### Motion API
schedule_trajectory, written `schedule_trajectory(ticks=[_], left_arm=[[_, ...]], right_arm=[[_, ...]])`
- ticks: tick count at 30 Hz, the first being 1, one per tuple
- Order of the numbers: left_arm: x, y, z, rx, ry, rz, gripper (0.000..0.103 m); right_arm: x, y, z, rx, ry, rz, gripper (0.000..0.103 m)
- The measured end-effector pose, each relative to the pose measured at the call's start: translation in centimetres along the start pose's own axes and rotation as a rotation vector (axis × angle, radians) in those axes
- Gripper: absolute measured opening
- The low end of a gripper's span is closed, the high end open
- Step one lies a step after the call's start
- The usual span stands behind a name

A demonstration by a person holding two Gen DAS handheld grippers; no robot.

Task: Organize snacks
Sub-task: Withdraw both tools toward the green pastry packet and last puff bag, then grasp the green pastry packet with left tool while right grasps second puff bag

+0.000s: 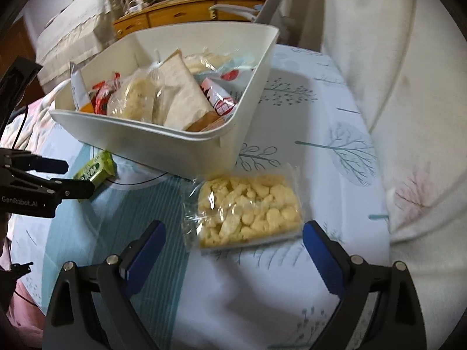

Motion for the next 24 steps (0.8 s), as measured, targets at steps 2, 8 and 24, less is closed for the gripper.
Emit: schedule_trajectory(ticks=[2, 8, 24], left_arm=[[0.2, -0.5, -0.1, 0.024, 0.007, -0.005, 0.077], [0.6, -1.9, -0.2, 0.054, 0.012, -0.032, 0.064], [0.7, -2.9, 0.4, 0.027, 0.033, -0.019, 0.041]], right_arm=[[0.0, -0.8, 0.1, 0.0, 0.02, -0.009, 0.096], [0.6, -1.8, 0.3, 0.015, 0.072, 0.017, 0.097], [0.9, -3.0, 0.6, 0.085, 0.096, -0.015, 0.088]])
Point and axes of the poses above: each gripper's, at about its wrist camera, not at the fingertips, and y roughly against the way its jaws point, z to its right, x to its top, the point moved 10 cm from there along -y, roughly the way its jaws point
